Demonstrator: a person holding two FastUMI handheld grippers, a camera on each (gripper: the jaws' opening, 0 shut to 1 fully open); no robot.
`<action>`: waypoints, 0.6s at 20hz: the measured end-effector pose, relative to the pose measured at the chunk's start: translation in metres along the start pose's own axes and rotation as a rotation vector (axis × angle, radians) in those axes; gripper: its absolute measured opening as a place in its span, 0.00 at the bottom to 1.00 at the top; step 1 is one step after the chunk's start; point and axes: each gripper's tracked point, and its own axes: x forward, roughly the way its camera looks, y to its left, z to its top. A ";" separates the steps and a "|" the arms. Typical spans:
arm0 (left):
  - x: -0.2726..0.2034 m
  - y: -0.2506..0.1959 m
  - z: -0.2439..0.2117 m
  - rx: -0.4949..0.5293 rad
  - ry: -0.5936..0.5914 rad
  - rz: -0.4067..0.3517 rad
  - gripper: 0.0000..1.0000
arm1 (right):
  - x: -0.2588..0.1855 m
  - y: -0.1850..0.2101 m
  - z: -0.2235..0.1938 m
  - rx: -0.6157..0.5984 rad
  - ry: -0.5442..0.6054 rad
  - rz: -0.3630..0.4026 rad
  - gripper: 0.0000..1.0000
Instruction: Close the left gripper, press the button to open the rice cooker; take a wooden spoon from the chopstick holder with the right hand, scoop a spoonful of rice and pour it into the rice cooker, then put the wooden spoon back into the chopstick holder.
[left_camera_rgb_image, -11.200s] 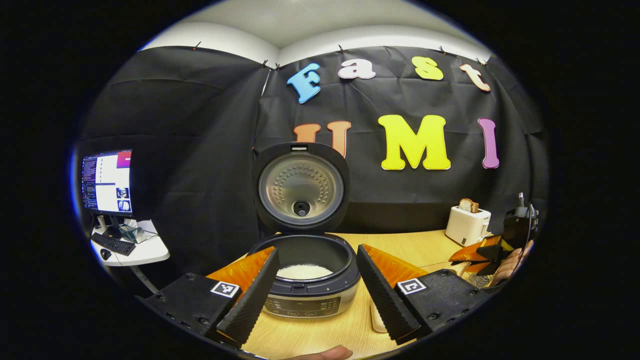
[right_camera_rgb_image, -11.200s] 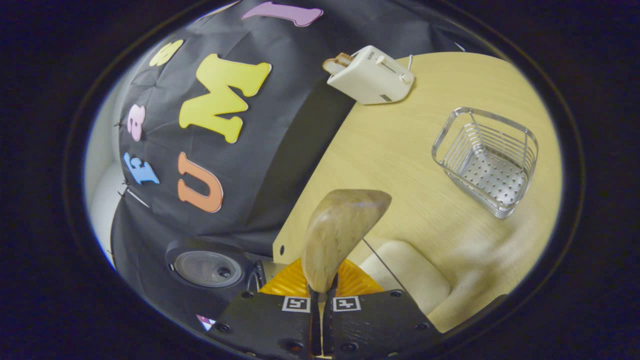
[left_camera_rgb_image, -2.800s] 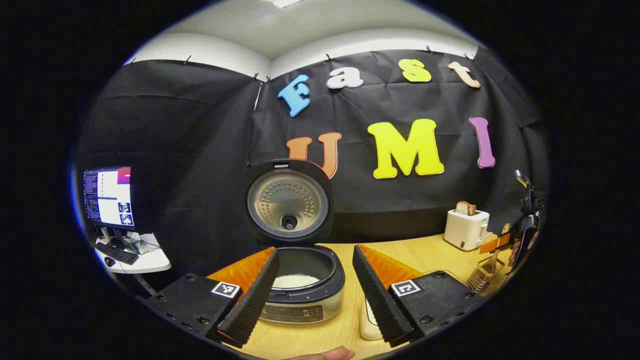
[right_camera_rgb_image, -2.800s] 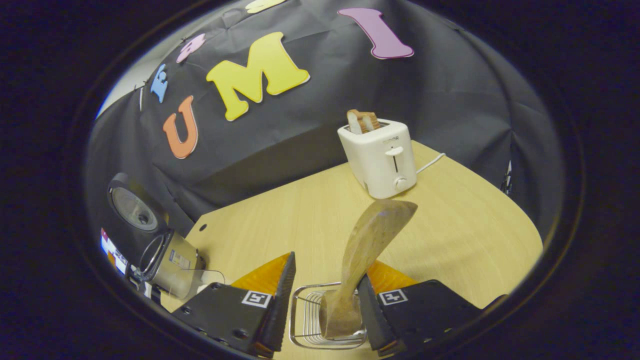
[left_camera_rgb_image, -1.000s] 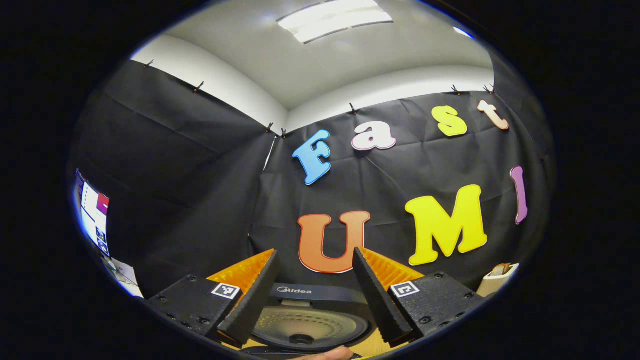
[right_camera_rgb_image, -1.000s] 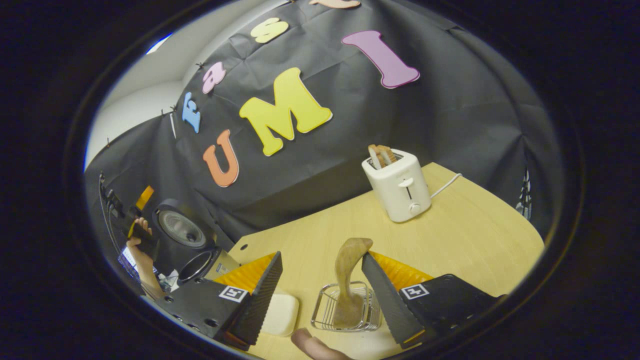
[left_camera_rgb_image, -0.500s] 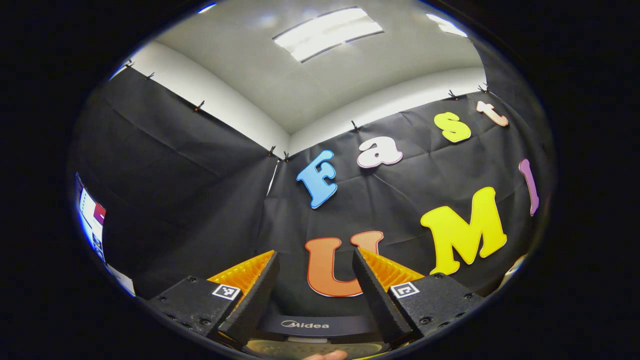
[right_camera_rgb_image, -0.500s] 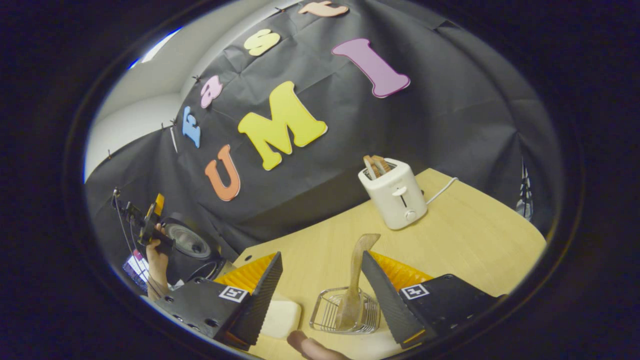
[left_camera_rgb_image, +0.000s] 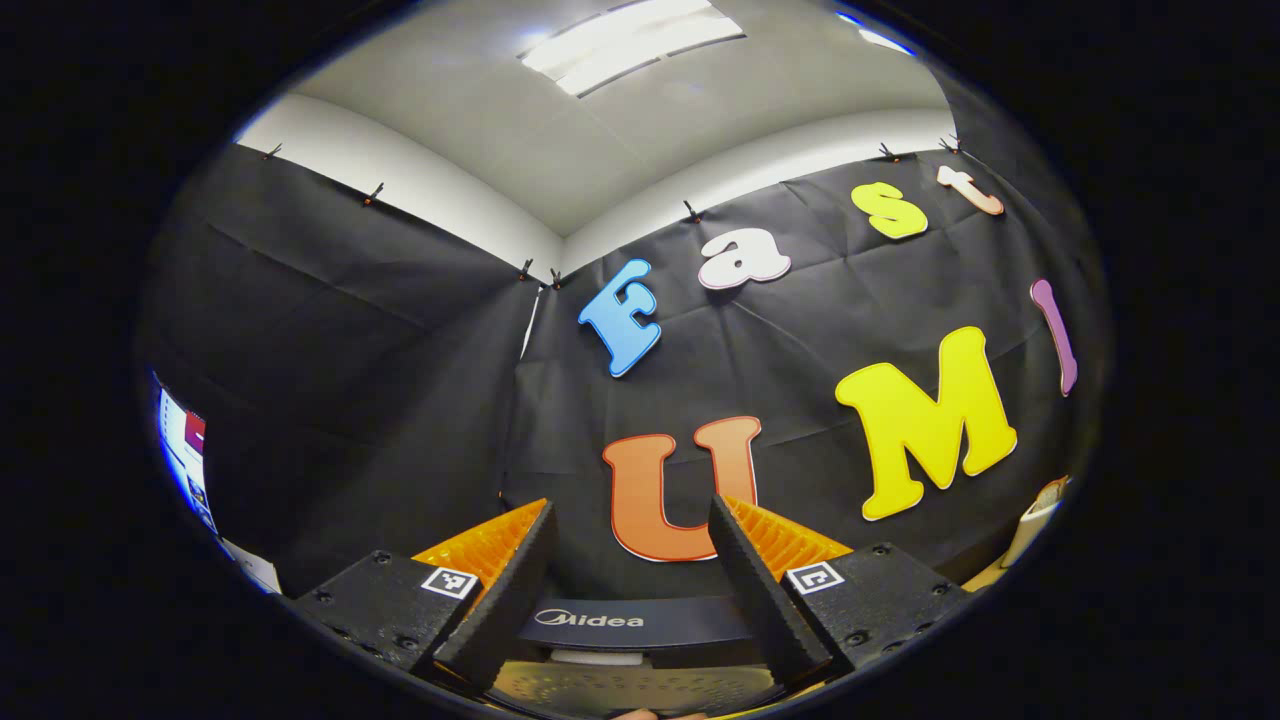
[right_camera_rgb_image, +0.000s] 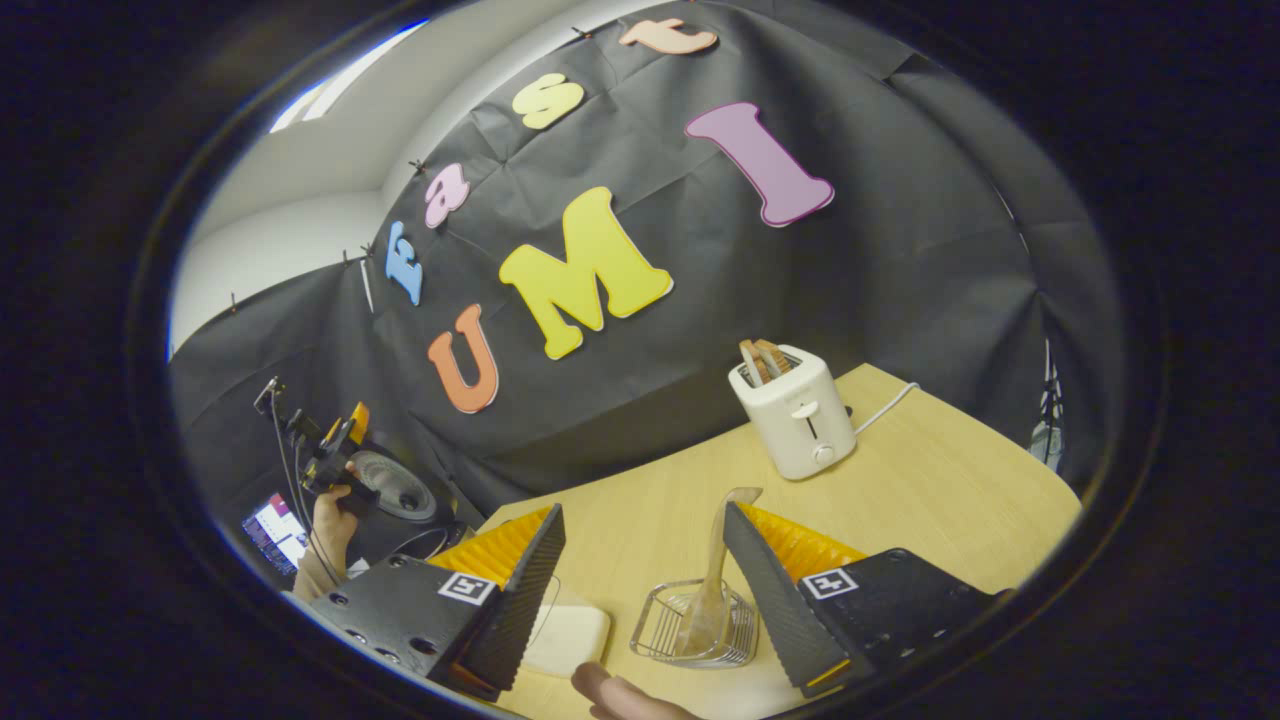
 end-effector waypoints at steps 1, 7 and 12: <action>0.000 -0.001 -0.002 0.000 0.015 -0.009 1.00 | -0.001 0.002 -0.001 0.002 0.003 0.005 0.95; -0.040 -0.004 -0.011 0.012 0.125 -0.026 0.96 | -0.005 0.011 -0.004 0.013 0.017 0.036 0.95; -0.078 -0.004 -0.005 0.023 0.080 -0.014 0.93 | -0.008 0.013 -0.005 0.009 0.018 0.038 0.95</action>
